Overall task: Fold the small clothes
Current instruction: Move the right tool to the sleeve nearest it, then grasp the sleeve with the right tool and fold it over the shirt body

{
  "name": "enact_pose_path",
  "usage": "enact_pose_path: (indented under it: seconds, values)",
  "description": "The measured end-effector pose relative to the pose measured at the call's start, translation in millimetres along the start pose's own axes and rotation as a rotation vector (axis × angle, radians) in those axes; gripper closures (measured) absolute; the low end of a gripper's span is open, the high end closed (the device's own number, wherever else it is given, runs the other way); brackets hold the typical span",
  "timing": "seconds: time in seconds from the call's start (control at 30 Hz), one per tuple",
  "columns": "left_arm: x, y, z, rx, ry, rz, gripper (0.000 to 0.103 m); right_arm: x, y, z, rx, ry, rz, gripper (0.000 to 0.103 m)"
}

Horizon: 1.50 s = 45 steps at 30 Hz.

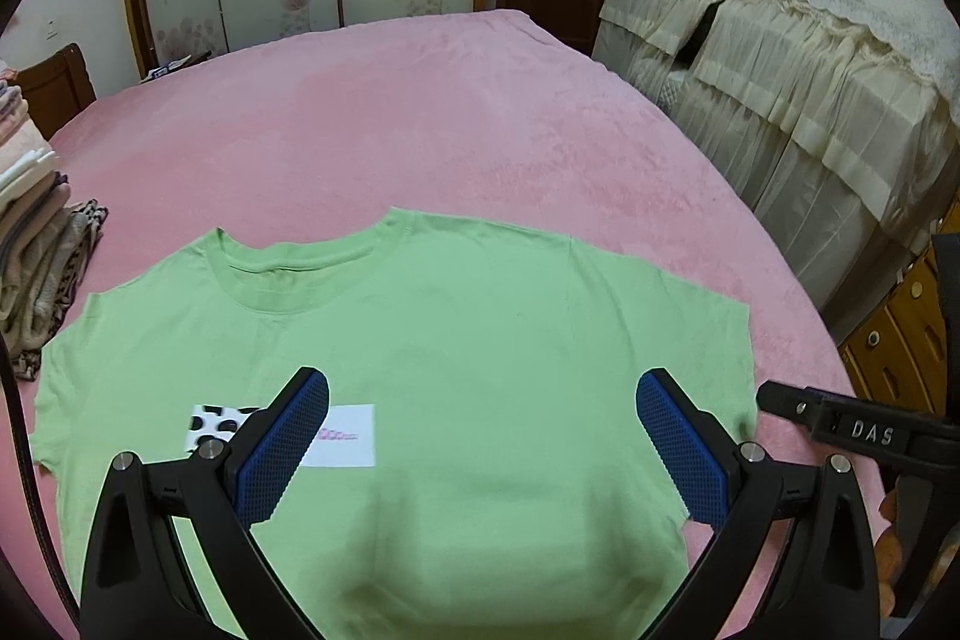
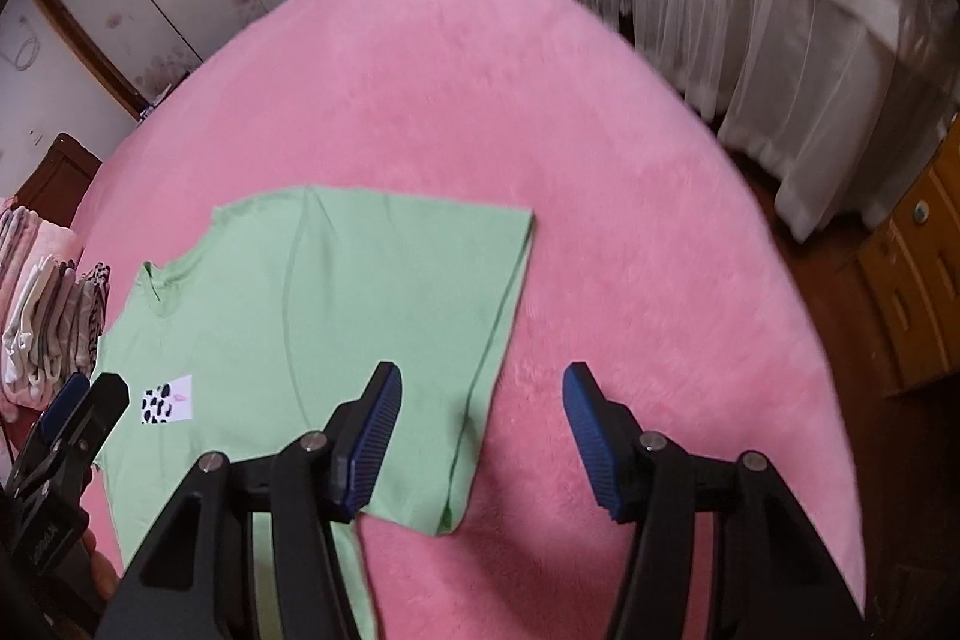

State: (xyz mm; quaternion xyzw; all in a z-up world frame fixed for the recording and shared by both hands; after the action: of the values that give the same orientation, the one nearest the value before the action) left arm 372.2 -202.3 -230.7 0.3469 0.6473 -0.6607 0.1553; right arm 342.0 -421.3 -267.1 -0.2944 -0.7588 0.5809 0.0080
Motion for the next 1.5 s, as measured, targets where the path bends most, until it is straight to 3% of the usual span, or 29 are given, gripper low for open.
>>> enact_pose_path:
  seconds: [0.37,0.43,0.5,0.53,0.73,0.87,1.0,1.1,1.13,1.2,1.27,1.4,1.5]
  values:
    - [15.6,28.0,19.6,-0.029,0.039,-0.048,0.002,6.4,32.6,3.6,0.001,0.032,-0.037,0.048]
    - [17.0,25.4,17.5,-0.029,0.04,-0.046,0.002,5.8,37.7,0.5,-0.008,0.025,-0.036,0.061]
    - [19.5,21.9,11.9,-0.031,0.032,-0.045,0.002,6.2,41.1,-3.7,-0.038,0.013,-0.048,0.097]
    - [20.7,20.1,8.6,-0.03,0.025,-0.048,0.002,6.5,42.0,-6.5,-0.047,0.008,-0.049,0.098]
    - [34.2,2.3,-23.7,-0.03,-0.049,-0.045,0.002,2.4,16.9,-36.9,-0.043,-0.055,0.073,0.099]
    - [48.8,-8.4,-51.2,-0.034,-0.116,-0.049,0.002,4.0,1.6,-71.6,-0.049,-0.138,0.11,0.099]
    - [71.3,-15.8,-80.2,-0.029,-0.196,-0.074,0.002,20.2,8.7,-117.6,-0.039,-0.247,0.082,0.099]
    - [83.6,-17.0,-94.4,-0.037,-0.217,-0.096,0.002,41.6,25.3,-143.3,-0.036,-0.313,0.002,0.097]
    - [86.5,-17.1,-97.3,-0.04,-0.219,-0.102,0.002,47.3,28.4,-147.0,-0.033,-0.323,-0.016,0.095]
    - [91.9,-18.3,-104.6,-0.048,-0.224,-0.111,0.002,54.0,25.1,-152.6,-0.043,-0.318,-0.021,0.079]
    - [95.1,-20.8,-110.5,-0.045,-0.235,-0.107,0.002,53.3,15.2,-153.4,-0.061,-0.307,0.001,0.07]
    - [95.7,-24.2,-111.8,-0.025,-0.253,-0.105,0.002,47.4,-17.8,-144.1,-0.117,-0.261,0.055,0.07]
    - [97.0,-26.6,-107.9,-0.008,-0.253,-0.106,0.002,43.3,-35.1,-122.8,-0.097,-0.251,0.096,0.07]
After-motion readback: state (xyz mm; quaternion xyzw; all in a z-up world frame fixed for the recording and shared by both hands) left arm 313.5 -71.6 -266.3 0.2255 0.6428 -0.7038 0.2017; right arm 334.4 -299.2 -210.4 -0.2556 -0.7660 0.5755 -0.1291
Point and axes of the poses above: each gripper's, at about its wrist camera, not at the fingertips, and y roughly the way its jaws point, z to its right, x to its underside, the point moved 8 cm from there along y, roughly the way its jaws point, and after that the axes turned 10 degrees about y, right-handed, at the moved point
